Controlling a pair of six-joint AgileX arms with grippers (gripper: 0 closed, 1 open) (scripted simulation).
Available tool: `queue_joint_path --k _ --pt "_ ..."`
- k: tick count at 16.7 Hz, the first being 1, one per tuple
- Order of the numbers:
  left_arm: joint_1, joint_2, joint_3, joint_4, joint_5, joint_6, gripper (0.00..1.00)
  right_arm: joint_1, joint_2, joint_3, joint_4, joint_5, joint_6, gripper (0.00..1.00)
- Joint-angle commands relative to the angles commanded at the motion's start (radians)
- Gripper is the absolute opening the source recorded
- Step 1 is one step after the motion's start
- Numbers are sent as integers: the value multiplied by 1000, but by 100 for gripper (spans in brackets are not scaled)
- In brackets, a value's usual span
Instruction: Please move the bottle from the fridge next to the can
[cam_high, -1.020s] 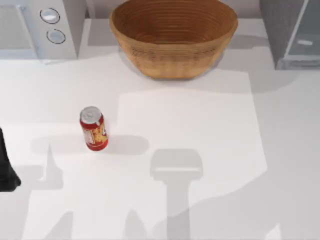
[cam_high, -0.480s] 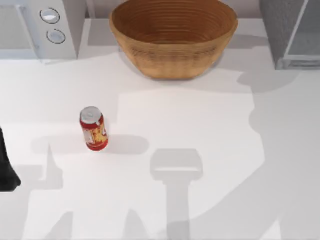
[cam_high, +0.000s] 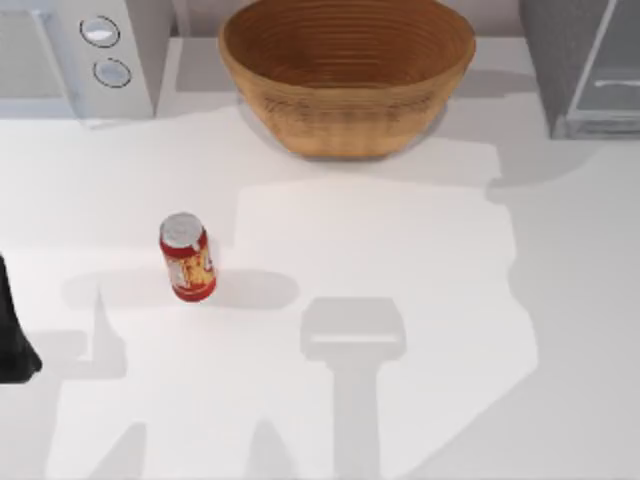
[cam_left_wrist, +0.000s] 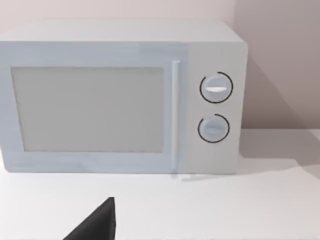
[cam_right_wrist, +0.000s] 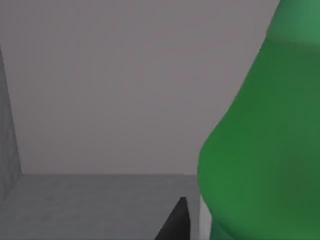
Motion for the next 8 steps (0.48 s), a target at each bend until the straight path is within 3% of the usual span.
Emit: queue_joint_path --k 8 --pt "0 0 0 0 0 0 100 -75 -266 -419 145 -86 3 0"
